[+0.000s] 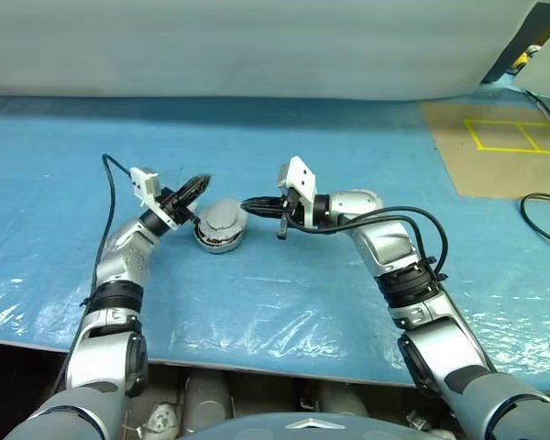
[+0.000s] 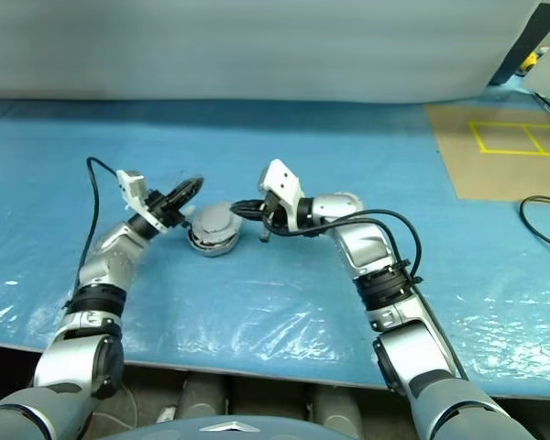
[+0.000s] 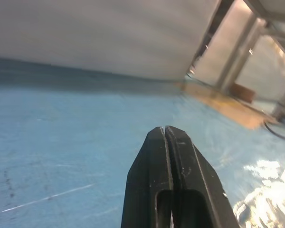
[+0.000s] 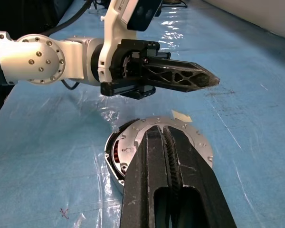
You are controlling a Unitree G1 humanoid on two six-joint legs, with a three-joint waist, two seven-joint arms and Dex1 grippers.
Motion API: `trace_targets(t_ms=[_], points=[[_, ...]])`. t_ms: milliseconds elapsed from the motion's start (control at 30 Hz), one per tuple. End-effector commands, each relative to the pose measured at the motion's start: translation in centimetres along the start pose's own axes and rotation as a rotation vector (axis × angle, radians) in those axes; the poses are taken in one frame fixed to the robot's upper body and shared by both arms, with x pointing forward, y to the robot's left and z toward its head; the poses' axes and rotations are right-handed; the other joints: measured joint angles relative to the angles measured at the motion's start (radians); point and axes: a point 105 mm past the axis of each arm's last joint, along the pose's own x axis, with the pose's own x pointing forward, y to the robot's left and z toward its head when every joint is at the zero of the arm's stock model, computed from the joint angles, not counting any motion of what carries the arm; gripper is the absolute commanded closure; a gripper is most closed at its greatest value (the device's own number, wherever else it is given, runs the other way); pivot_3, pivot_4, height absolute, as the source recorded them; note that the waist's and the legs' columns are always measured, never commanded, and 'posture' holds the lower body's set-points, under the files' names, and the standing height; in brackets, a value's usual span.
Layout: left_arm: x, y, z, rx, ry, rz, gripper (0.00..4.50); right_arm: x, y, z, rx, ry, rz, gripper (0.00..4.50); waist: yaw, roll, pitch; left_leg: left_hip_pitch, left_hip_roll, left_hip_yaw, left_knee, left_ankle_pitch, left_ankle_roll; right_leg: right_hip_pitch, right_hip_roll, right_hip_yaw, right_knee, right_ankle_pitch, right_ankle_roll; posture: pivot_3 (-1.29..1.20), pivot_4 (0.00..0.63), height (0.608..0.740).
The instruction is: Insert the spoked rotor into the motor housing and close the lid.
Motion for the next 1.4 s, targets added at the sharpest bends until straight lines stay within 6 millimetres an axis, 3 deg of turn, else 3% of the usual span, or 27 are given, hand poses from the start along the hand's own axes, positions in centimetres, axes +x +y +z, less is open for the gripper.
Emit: trace_targets(t_ms=[33, 133, 267, 333, 400, 767, 900, 1400], points=[[-0.5, 0.7, 3.3, 0.122, -0.034, 0.013, 4.43, -0.2, -0.5, 1.1, -0.034, -0.038, -0.034, 4.50, 0.000, 0.000, 0.000, 0.000, 0.000, 0.000, 0.000, 0.000, 0.000, 0.000, 0.000, 0.000, 0.000, 0.000, 0.000, 0.00, 0.150, 0.740], [-2.3, 0.4, 4.6, 0.241, -0.015, 0.041, 4.43, -0.1, -1.3, 0.8, -0.034, -0.020, -0.077, 4.50, -0.004, 0.000, 0.000, 0.000, 0.000, 0.000, -0.001, 0.000, 0.000, 0.000, 0.000, 0.000, -0.001, 0.000, 0.000, 0.00, 0.150, 0.740], [-4.7, -1.9, 3.6, 0.346, 0.068, 0.038, 4.43, 1.0, -1.3, 0.4, -0.003, -0.009, -0.055, 4.50, -0.012, 0.000, 0.000, -0.001, 0.000, 0.000, -0.004, 0.000, -0.001, 0.000, 0.000, -0.001, -0.006, 0.000, 0.000, 0.00, 0.150, 0.740], [-6.1, -3.1, 3.0, 0.373, 0.093, 0.068, 4.50, 2.0, -1.0, 0.1, 0.013, -0.005, -0.030, 4.11, -0.021, 0.000, 0.000, -0.002, 0.000, 0.000, -0.006, 0.000, -0.001, 0.000, 0.000, -0.001, -0.009, 0.000, 0.001, 0.00, 0.150, 0.740], [-7.0, -4.0, 2.5, 0.370, 0.103, 0.094, 4.50, 2.7, -0.9, -0.3, 0.008, 0.003, -0.015, 3.62, -0.027, 0.000, 0.000, -0.004, 0.001, 0.000, -0.007, 0.000, -0.001, 0.000, 0.001, -0.003, -0.012, 0.001, 0.001, 0.00, 0.150, 0.740], [-11.1, -6.7, 1.1, 0.360, 0.151, 0.207, 4.50, 6.2, 0.2, 0.2, 0.049, -0.049, 0.044, 0.04, -0.030, 0.001, 0.001, -0.002, 0.003, 0.001, -0.007, -0.001, -0.001, 0.000, 0.002, -0.003, -0.012, 0.000, -0.001, 0.00, 0.150, 0.740], [-12.1, -7.3, 0.9, 0.359, 0.160, 0.219, 4.50, 7.1, -0.6, 0.2, 0.088, -0.074, -0.028, 0.04, -0.030, 0.001, 0.001, -0.002, 0.003, 0.001, -0.006, -0.001, -0.001, 0.000, 0.002, -0.003, -0.011, -0.002, -0.003, 0.00, 0.150, 0.740], [-12.2, -7.7, 0.6, 0.352, 0.159, 0.239, 4.50, 9.1, 0.6, -3.0, 0.081, 0.056, -0.020, 0.04, -0.030, 0.001, 0.001, -0.001, 0.003, 0.001, -0.006, -0.001, -0.001, 0.001, 0.002, -0.003, -0.011, -0.002, -0.003, 0.00, 0.150, 0.740]])
